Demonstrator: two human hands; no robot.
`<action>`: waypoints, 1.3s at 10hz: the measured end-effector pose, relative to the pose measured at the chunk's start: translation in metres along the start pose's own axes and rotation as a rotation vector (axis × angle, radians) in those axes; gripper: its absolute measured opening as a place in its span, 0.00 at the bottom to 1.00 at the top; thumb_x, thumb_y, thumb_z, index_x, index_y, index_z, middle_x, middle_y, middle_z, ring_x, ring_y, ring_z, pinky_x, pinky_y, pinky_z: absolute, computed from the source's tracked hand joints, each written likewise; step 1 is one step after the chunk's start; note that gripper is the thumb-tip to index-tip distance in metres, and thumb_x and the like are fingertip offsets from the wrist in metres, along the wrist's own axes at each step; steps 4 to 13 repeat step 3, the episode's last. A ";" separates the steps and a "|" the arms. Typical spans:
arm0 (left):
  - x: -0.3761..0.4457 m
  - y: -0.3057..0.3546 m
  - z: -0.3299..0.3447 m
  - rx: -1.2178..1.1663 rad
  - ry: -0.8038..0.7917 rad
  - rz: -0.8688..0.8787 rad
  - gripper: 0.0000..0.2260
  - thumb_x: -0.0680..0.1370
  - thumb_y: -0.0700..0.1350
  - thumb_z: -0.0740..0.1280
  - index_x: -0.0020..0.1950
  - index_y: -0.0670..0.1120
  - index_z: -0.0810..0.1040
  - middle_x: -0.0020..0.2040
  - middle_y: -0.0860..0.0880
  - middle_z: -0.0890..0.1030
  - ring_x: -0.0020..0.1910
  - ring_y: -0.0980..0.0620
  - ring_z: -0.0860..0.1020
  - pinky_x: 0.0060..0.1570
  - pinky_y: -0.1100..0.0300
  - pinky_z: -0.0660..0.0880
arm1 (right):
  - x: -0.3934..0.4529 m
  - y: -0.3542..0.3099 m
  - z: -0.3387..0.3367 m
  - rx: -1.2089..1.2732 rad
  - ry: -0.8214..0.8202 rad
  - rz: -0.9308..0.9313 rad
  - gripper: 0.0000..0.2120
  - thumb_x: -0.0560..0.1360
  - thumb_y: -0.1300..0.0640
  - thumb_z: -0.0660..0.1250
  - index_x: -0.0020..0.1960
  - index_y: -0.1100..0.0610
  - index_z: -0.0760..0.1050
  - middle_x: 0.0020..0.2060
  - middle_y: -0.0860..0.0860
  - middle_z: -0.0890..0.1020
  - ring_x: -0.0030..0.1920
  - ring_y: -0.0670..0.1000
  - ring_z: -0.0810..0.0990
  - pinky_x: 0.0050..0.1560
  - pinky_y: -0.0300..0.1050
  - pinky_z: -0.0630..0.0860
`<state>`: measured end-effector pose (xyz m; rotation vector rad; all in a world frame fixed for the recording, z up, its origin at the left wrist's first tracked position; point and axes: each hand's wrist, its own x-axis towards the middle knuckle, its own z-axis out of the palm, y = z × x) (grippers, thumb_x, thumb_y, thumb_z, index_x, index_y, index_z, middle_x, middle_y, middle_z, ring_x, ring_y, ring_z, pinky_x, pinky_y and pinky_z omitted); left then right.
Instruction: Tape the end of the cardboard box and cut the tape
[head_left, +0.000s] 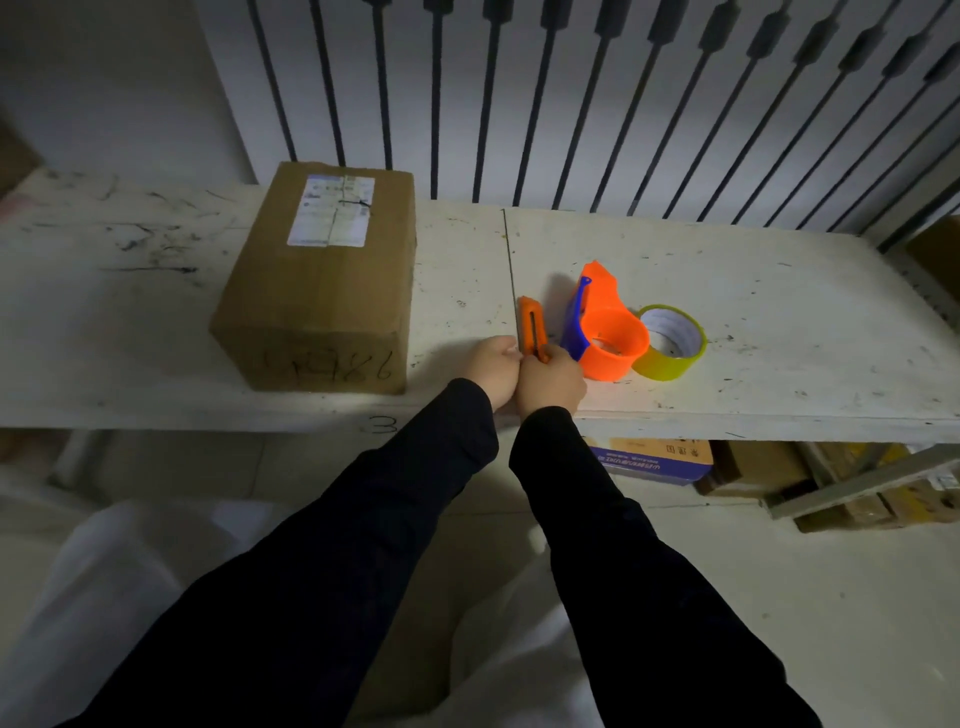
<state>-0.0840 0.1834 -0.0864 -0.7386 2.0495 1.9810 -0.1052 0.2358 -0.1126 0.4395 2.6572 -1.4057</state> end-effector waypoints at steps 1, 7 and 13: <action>-0.013 -0.001 -0.012 -0.060 0.077 0.119 0.18 0.80 0.38 0.56 0.70 0.43 0.66 0.70 0.43 0.70 0.66 0.46 0.71 0.66 0.54 0.68 | -0.015 -0.009 -0.002 -0.035 0.057 0.001 0.14 0.75 0.57 0.58 0.59 0.56 0.73 0.59 0.59 0.74 0.60 0.61 0.71 0.63 0.55 0.69; -0.039 0.006 -0.050 -0.194 0.213 0.296 0.15 0.80 0.37 0.55 0.65 0.43 0.72 0.58 0.45 0.77 0.50 0.50 0.75 0.57 0.56 0.73 | -0.044 -0.037 0.003 0.089 0.086 -0.121 0.18 0.74 0.60 0.58 0.63 0.52 0.71 0.63 0.55 0.74 0.64 0.58 0.71 0.64 0.56 0.69; -0.039 0.006 -0.050 -0.194 0.213 0.296 0.15 0.80 0.37 0.55 0.65 0.43 0.72 0.58 0.45 0.77 0.50 0.50 0.75 0.57 0.56 0.73 | -0.044 -0.037 0.003 0.089 0.086 -0.121 0.18 0.74 0.60 0.58 0.63 0.52 0.71 0.63 0.55 0.74 0.64 0.58 0.71 0.64 0.56 0.69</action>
